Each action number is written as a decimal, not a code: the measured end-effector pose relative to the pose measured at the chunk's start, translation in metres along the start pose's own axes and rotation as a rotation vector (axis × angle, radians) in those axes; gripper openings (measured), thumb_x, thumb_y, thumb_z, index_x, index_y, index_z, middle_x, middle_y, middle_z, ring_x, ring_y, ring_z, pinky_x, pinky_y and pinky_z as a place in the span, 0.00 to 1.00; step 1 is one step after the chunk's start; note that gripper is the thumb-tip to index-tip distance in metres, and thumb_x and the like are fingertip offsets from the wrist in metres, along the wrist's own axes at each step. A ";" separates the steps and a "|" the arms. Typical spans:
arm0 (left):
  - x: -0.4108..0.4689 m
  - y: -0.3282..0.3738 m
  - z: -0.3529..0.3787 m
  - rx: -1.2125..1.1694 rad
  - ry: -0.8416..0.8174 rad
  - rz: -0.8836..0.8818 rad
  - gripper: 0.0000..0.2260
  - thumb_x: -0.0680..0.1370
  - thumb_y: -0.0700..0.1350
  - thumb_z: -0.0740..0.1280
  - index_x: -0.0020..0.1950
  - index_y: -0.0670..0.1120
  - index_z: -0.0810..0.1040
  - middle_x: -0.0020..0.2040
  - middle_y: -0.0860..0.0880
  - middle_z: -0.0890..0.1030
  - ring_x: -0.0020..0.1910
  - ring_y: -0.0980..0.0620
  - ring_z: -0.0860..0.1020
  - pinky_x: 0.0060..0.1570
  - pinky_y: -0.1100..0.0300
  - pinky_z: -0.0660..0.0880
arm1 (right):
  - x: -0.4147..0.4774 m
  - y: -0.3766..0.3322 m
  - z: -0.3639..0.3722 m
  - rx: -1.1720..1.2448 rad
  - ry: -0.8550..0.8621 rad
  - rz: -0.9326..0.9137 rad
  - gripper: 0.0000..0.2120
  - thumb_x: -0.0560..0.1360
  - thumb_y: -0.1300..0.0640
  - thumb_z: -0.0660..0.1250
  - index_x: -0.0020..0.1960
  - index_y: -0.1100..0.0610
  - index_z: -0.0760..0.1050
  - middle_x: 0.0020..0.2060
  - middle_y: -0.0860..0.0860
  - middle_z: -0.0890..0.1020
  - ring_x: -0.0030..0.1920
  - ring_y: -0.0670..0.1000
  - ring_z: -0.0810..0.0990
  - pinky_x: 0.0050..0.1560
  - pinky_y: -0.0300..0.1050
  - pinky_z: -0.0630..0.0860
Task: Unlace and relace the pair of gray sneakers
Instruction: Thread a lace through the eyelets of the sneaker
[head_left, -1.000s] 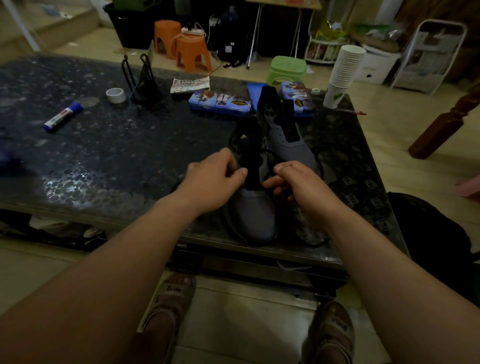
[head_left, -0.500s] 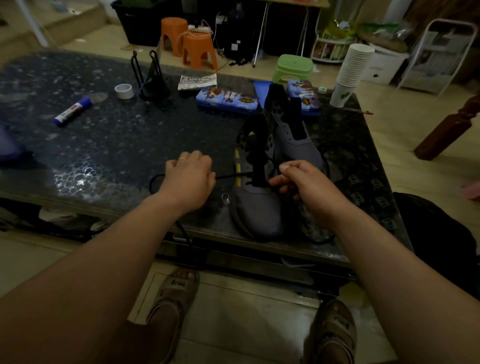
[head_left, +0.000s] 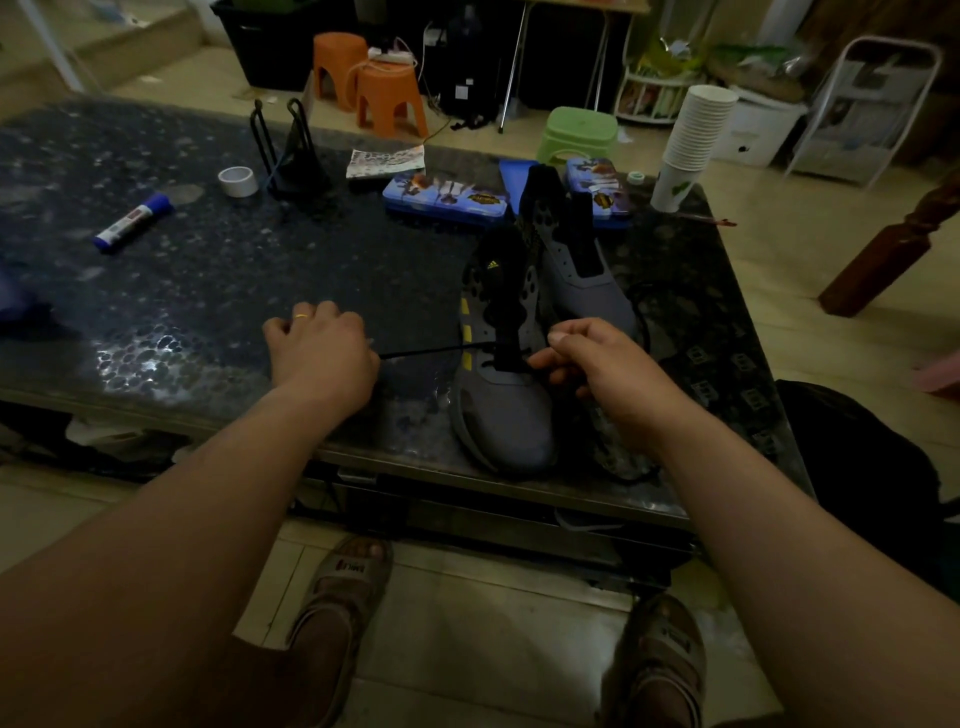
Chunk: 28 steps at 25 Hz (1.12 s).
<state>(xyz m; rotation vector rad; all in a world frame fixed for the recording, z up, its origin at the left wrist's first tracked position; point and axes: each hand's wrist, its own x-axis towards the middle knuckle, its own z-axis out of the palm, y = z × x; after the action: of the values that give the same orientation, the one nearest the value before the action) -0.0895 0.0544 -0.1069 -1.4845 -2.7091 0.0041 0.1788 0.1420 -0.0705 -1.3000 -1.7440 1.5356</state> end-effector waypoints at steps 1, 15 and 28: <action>0.000 -0.002 0.000 -0.006 -0.003 -0.023 0.15 0.82 0.50 0.61 0.63 0.43 0.76 0.64 0.41 0.75 0.67 0.39 0.69 0.65 0.39 0.64 | 0.000 0.000 0.000 -0.003 -0.007 -0.004 0.11 0.85 0.55 0.61 0.64 0.58 0.74 0.50 0.51 0.86 0.43 0.47 0.77 0.30 0.27 0.71; -0.026 0.074 -0.026 -0.661 -0.210 0.289 0.16 0.77 0.60 0.72 0.52 0.53 0.70 0.48 0.54 0.76 0.45 0.55 0.75 0.39 0.57 0.68 | -0.008 0.020 0.001 -0.301 -0.056 -0.109 0.14 0.81 0.47 0.68 0.42 0.54 0.76 0.32 0.47 0.77 0.33 0.44 0.74 0.39 0.46 0.70; 0.002 0.052 -0.039 -0.781 -0.082 0.111 0.16 0.84 0.54 0.64 0.42 0.45 0.74 0.37 0.46 0.78 0.37 0.47 0.76 0.39 0.53 0.71 | 0.003 -0.003 -0.059 -0.015 0.182 0.026 0.05 0.84 0.56 0.65 0.55 0.56 0.79 0.37 0.51 0.80 0.25 0.44 0.69 0.24 0.37 0.64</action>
<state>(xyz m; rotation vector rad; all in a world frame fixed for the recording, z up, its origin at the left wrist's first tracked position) -0.0450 0.0832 -0.0689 -1.8010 -2.8231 -1.1211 0.2255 0.1735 -0.0535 -1.4274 -1.6332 1.3729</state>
